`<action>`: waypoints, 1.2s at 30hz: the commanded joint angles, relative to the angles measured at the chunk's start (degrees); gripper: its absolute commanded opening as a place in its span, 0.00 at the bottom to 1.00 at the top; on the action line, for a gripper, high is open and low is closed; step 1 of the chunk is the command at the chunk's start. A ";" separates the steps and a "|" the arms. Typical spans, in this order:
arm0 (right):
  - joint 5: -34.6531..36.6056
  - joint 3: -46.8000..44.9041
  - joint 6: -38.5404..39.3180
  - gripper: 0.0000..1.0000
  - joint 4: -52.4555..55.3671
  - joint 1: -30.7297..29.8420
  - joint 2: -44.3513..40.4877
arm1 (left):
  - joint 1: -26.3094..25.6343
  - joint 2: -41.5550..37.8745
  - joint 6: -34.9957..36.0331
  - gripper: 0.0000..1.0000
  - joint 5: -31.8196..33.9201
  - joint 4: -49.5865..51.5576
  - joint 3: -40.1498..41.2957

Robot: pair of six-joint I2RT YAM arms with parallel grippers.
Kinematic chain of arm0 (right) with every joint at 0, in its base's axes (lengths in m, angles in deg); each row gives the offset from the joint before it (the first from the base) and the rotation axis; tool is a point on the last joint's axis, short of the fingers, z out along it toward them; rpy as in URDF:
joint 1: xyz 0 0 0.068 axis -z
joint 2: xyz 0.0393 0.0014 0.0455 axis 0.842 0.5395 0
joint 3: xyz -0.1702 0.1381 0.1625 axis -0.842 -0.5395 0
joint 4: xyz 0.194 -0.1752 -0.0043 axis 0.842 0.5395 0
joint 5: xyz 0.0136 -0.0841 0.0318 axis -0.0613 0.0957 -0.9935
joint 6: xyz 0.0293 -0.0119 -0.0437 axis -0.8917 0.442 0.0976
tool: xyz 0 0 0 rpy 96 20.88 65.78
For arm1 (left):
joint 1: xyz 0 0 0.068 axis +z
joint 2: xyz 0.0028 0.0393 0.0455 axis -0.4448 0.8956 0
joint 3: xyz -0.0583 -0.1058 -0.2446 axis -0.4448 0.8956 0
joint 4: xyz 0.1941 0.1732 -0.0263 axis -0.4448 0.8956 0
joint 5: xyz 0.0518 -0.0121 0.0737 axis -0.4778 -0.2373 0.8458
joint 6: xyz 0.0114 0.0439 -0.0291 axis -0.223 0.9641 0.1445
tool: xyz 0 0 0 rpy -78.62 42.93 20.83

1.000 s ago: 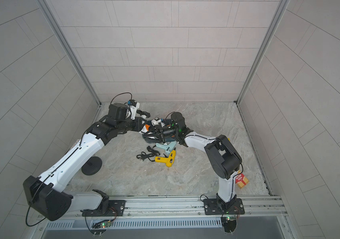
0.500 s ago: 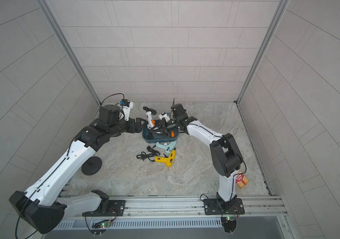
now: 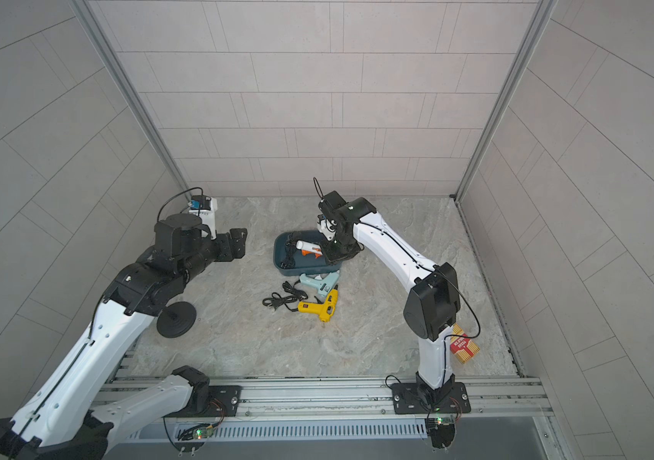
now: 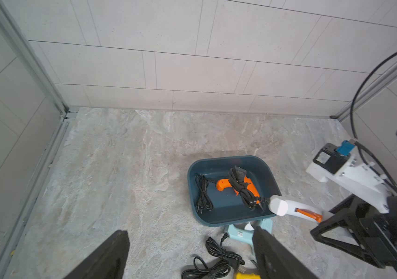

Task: Put the hot melt glue gun into the storage box
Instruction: Place the hot melt adhesive gun in the storage box.

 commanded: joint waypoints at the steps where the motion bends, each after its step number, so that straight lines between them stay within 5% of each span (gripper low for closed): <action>1: 17.90 4.90 2.58 0.00 3.41 -1.95 0.92 | 0.34 -0.50 -0.73 0.88 2.60 2.97 1.22; 12: 30.39 10.99 3.90 0.00 4.31 -4.84 9.06 | 0.42 -3.08 -1.88 0.88 1.88 3.26 5.14; 36: 28.14 15.48 2.43 0.00 -4.96 -4.32 18.14 | 0.57 -6.21 -4.43 0.89 1.15 4.43 9.90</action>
